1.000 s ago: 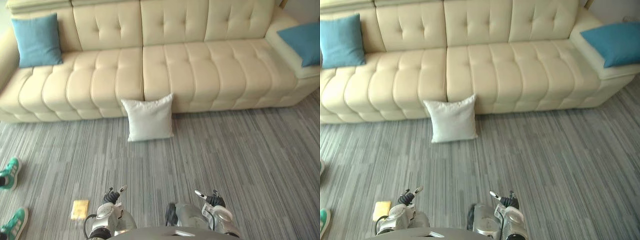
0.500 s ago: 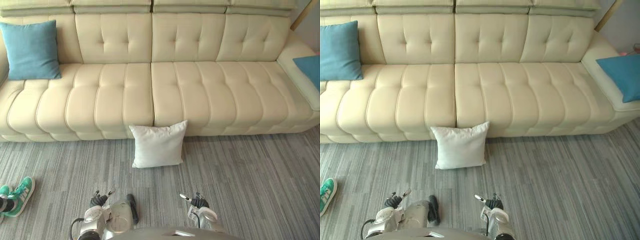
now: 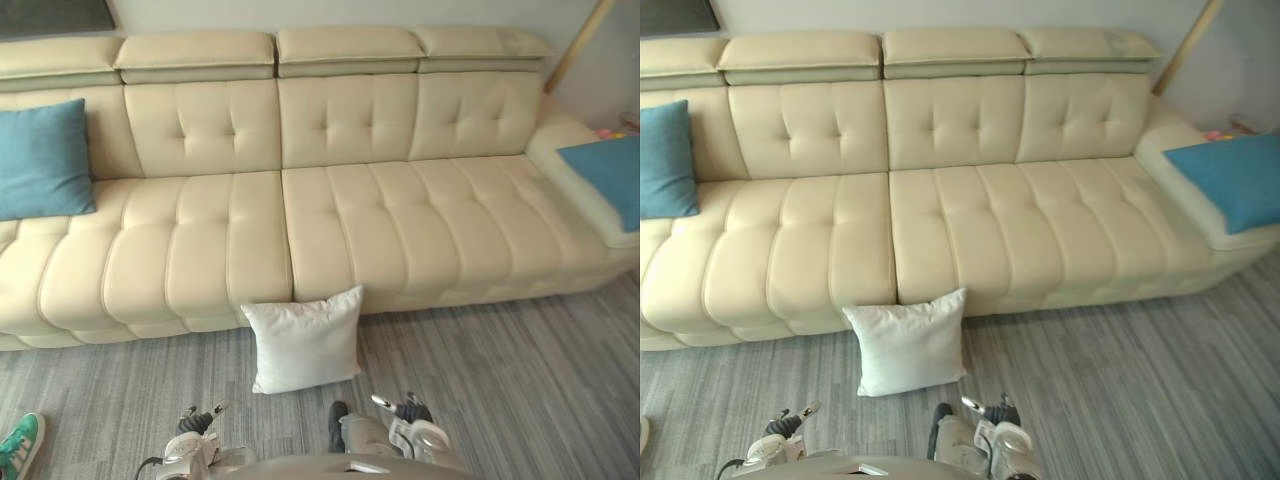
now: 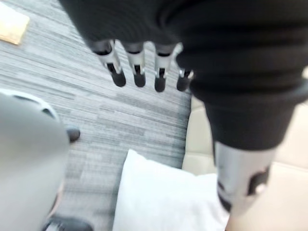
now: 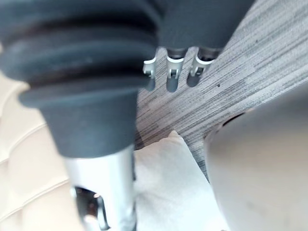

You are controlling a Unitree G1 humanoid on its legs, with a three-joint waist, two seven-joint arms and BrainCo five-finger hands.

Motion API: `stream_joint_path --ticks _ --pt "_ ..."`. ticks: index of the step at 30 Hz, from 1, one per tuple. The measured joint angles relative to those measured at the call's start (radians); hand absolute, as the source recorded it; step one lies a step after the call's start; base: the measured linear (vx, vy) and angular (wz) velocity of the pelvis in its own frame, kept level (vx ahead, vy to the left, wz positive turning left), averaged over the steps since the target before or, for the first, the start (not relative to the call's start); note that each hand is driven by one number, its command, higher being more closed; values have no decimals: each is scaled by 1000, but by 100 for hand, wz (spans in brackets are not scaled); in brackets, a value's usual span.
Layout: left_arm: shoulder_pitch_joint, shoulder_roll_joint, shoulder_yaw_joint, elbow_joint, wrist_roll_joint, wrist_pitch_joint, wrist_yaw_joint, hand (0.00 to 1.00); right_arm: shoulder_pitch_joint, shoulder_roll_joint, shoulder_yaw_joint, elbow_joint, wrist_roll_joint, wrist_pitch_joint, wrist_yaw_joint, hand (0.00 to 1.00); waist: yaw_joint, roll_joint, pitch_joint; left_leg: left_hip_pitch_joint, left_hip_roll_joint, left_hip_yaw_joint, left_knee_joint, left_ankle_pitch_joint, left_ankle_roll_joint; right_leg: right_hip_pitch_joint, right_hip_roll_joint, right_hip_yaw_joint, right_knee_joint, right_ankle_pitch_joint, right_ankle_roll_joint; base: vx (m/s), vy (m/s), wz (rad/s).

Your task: Pick up cushions and gather them together orderly.

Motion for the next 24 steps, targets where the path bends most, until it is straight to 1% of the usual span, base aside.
stream_joint_path --ticks 1,2,3,4,5,6,7,8,9,10,11,12,13,14,15,16,17,18,20,21,22,24 --pt "0 0 2 -1 0 0 -1 0 0 0 0 0 0 0 0 0 2 -1 0 -2 2 -3 5 1 -1 1 -1 -6 0 -8 0 128 -128 40" --pt "-2 6 4 -6 1 0 -4 0 1 3 0 0 0 0 0 0 3 -4 2 -20 4 -17 48 0 -1 15 -8 -16 3 -22 1 59 -80 49" --pt "-4 19 4 -10 1 0 -4 0 6 12 5 -1 0 0 0 0 4 -30 9 -61 5 -18 143 -1 -3 35 -26 -33 -2 -31 3 57 -77 55" --pt "-6 25 4 -12 1 0 -3 0 9 15 10 -2 1 0 0 0 6 -36 11 -88 9 -18 201 -2 -4 47 -34 -41 -6 -34 4 37 -56 47" --pt "-7 29 4 -18 1 0 -4 0 12 17 16 -2 0 0 0 0 12 -36 12 -121 20 -17 290 -4 -7 62 -38 -50 -10 -35 4 23 -47 27" --pt "-8 28 4 -28 -1 0 -4 0 16 16 17 -3 0 0 0 0 23 -44 17 -162 38 -17 377 -7 -11 75 -37 -56 -16 -36 3 35 -21 18" --pt "-7 26 3 -37 -1 -1 -4 0 22 15 17 -5 0 1 -1 0 33 -42 14 -195 60 -15 457 -9 -9 90 -34 -61 -21 -38 2 36 -1 6" --pt "-5 25 3 -38 -1 -1 -3 0 23 15 17 -6 0 2 -1 0 34 -42 13 -198 67 -14 469 -17 -1 92 -33 -60 -23 -38 2 47 46 -1" --pt "-4 24 3 -38 -1 -1 -3 0 22 15 16 -10 0 2 -1 0 30 -39 11 -198 70 -11 461 -46 10 90 -31 -60 -29 -39 4 35 82 -3" --pt "-5 26 4 -37 -1 -1 -2 0 22 16 16 -11 0 3 -1 0 23 -39 11 -193 66 -8 413 -74 23 85 -29 -54 -35 -34 9 30 103 -1" --pt "-5 26 4 -37 -1 -1 -2 0 22 16 16 -11 0 3 -2 0 23 -39 11 -186 63 -7 369 -80 30 81 -29 -52 -36 -31 13 20 138 -6" --pt "-3 22 4 -36 -1 0 -1 0 22 14 15 -10 0 4 -2 0 25 -31 7 -165 56 -10 257 -76 26 64 -22 -42 -30 -23 26 15 155 -30" --pt "-4 28 5 -33 -2 0 2 0 18 18 17 -10 0 5 -2 0 36 -40 4 -132 40 3 188 -84 5 47 -15 -16 -29 -16 35 12 150 -41" --pt "-7 34 4 -29 -2 0 3 0 19 24 18 -11 -1 7 -1 0 37 -49 4 -128 32 18 178 -78 14 46 -16 -2 -40 1 36 20 148 -55" --pt "-5 41 4 -27 1 1 2 0 22 30 18 -10 -1 11 -1 0 37 -54 -3 -120 25 39 167 -77 14 52 -14 19 -79 27 41 18 123 -44" --pt "-3 43 4 -26 4 1 2 0 23 33 18 -10 -1 14 -2 0 36 -50 -6 -118 20 48 166 -77 14 51 -13 30 -94 37 43 36 157 -54" --pt "-3 44 1 -19 18 2 2 0 26 34 19 -11 -2 13 -1 0 30 -58 -13 -104 9 70 153 -77 15 58 -13 51 -122 56 52 31 179 -44" --pt "-3 47 -14 -13 21 2 2 0 31 36 19 -11 -5 13 -1 0 24 -49 -13 -102 -2 74 146 -74 19 66 -16 60 -153 75 60 28 140 -34" --pt "-6 47 -27 -8 25 2 1 0 32 34 17 -11 -5 13 -1 0 21 -52 -21 -98 -13 80 136 -73 21 83 -18 69 -205 104 65 11 110 -16" --pt "-3 46 -35 -7 29 2 1 0 35 31 17 -11 -5 14 -1 0 23 -38 -20 -99 -18 85 135 -73 21 89 -18 75 -233 120 68 18 104 -14" --pt "-3 45 -38 -7 29 2 1 0 36 30 17 -11 -5 14 0 0 25 -42 -23 -98 -20 87 136 -73 21 93 -18 77 -244 126 68 26 70 -11" --pt "-3 44 -56 -7 34 2 2 0 36 26 17 -10 -5 13 0 0 25 -37 -22 -90 -23 87 134 -73 21 113 -16 77 -279 145 68 13 14 -2"
